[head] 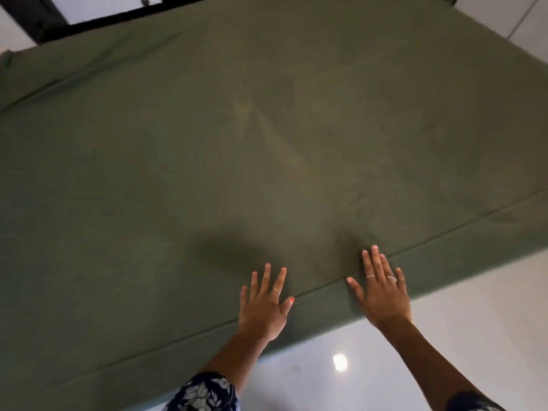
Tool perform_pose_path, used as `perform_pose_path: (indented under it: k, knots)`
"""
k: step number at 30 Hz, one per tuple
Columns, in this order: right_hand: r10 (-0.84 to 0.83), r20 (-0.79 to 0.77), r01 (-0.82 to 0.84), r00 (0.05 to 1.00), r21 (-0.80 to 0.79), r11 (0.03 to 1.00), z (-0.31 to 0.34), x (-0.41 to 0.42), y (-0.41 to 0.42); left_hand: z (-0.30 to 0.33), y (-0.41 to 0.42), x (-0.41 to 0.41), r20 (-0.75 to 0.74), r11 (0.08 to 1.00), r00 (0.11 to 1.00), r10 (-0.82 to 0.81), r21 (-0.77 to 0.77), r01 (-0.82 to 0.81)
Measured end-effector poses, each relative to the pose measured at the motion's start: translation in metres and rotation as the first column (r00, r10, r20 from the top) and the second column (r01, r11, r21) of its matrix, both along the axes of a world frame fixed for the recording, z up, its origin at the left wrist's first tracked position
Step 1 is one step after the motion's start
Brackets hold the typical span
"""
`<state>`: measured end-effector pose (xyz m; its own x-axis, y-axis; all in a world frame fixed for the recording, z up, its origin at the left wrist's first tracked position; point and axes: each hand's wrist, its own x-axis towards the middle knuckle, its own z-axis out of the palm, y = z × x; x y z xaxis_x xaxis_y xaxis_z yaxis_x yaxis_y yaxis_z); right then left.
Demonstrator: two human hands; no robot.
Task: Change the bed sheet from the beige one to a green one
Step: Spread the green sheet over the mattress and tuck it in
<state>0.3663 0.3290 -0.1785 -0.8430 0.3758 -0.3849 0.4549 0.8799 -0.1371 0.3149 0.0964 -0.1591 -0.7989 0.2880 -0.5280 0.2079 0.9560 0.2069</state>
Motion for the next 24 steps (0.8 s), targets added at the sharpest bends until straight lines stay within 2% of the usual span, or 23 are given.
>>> perform_pose_path:
  k: [2, 4, 6, 8, 11, 13, 15, 18, 24]
  knots:
    - [-0.024, -0.025, 0.024, 0.999, -0.002, 1.000, -0.002, -0.002, 0.028, -0.001, 0.046, -0.015, -0.055, 0.994, 0.995, -0.087, 0.063, 0.090]
    - [-0.225, -0.064, 0.223, 0.972, -0.031, 0.974, -0.011, 0.006, 0.062, -0.005, 0.092, -0.018, -0.084, 0.978, 0.979, -0.184, 0.089, 0.191]
    - [-0.417, -0.074, 0.415, 0.906, -0.041, 0.909, -0.016, 0.019, 0.093, -0.011, 0.125, -0.012, -0.044, 0.965, 0.968, -0.246, 0.083, 0.249]
    - [-0.483, -0.045, 0.479, 0.875, -0.070, 0.875, -0.014, 0.022, 0.116, -0.016, 0.148, -0.003, 0.031, 0.959, 0.960, -0.280, 0.048, 0.278]
    - [-0.574, -0.041, 0.567, 0.818, -0.110, 0.816, -0.006, 0.017, 0.151, -0.017, 0.171, 0.007, 0.075, 0.969, 0.967, -0.243, -0.021, 0.245]
    - [-0.468, -0.058, 0.466, 0.882, -0.036, 0.884, 0.000, 0.014, 0.170, -0.016, 0.186, 0.001, 0.039, 0.965, 0.965, -0.259, -0.033, 0.260]
    - [-0.276, -0.069, 0.278, 0.959, 0.013, 0.961, 0.001, 0.010, 0.187, -0.016, 0.207, -0.010, -0.009, 0.947, 0.948, -0.319, -0.021, 0.319]
    - [-0.037, -0.083, 0.038, 0.996, 0.018, 0.999, -0.002, 0.000, 0.211, -0.017, 0.251, -0.024, -0.034, 0.933, 0.934, -0.356, 0.030, 0.357]
    - [0.083, -0.207, -0.063, 0.975, 0.100, 0.993, -0.017, -0.056, 0.277, -0.035, 0.368, -0.064, -0.171, 0.972, 0.974, -0.150, 0.157, 0.178]
